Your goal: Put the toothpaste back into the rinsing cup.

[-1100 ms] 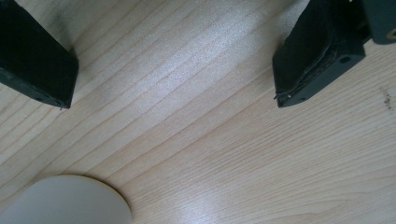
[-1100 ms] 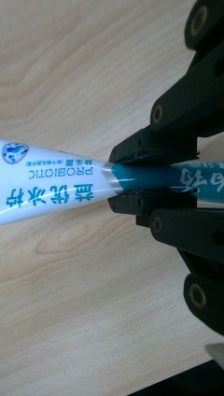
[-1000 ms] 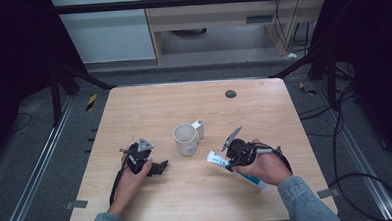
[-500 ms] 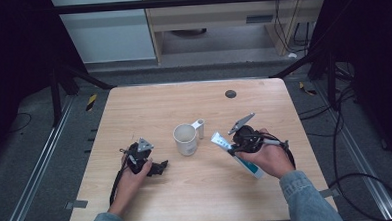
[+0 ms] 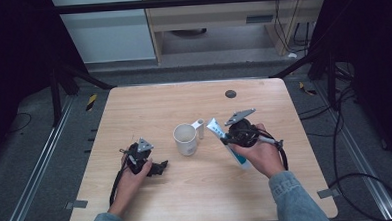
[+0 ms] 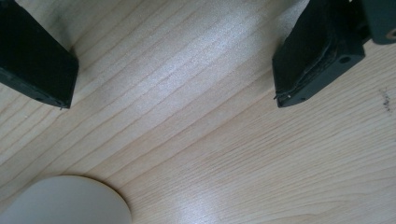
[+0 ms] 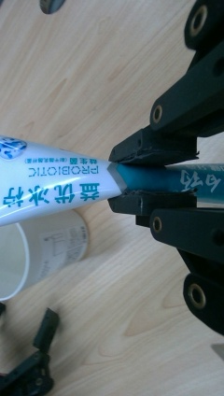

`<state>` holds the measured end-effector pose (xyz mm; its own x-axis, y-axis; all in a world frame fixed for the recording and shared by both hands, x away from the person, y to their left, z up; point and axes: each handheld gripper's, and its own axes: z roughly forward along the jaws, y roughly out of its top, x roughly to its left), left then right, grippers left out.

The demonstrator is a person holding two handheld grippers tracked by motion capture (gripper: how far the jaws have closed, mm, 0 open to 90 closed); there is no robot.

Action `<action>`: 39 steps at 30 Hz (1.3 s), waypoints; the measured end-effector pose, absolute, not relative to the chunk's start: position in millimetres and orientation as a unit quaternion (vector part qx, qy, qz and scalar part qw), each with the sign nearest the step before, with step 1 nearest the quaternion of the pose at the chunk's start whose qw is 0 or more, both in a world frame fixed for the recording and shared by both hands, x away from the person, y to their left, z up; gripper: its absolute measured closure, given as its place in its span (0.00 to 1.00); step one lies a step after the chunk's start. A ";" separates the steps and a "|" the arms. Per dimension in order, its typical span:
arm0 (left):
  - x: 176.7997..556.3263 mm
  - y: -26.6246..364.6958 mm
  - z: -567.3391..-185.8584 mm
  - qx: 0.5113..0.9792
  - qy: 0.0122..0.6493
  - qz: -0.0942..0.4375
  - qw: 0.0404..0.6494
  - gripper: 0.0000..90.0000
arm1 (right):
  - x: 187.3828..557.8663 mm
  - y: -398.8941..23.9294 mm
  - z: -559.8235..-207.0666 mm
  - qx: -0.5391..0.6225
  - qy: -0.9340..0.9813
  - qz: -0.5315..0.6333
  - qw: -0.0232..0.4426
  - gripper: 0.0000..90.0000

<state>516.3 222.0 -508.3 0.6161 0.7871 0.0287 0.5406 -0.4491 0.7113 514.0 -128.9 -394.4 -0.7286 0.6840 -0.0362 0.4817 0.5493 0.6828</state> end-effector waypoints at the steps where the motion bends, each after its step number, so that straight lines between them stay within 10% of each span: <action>1: 515.7 222.1 -508.4 0.831 0.400 0.180 0.341 0.00 | 514.9 -126.9 -394.1 0.336 0.865 0.338 0.156 0.86; 39: 511.7 224.3 -508.6 0.829 0.404 0.180 0.342 0.00 | 512.6 -111.6 -366.8 0.374 0.783 0.423 0.262 0.86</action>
<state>511.7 224.3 -508.6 0.6090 0.7929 0.0221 0.5468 -0.4398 0.7125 512.6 -111.6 -366.8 -0.5832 0.8068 -0.0941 0.3630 0.3625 0.8584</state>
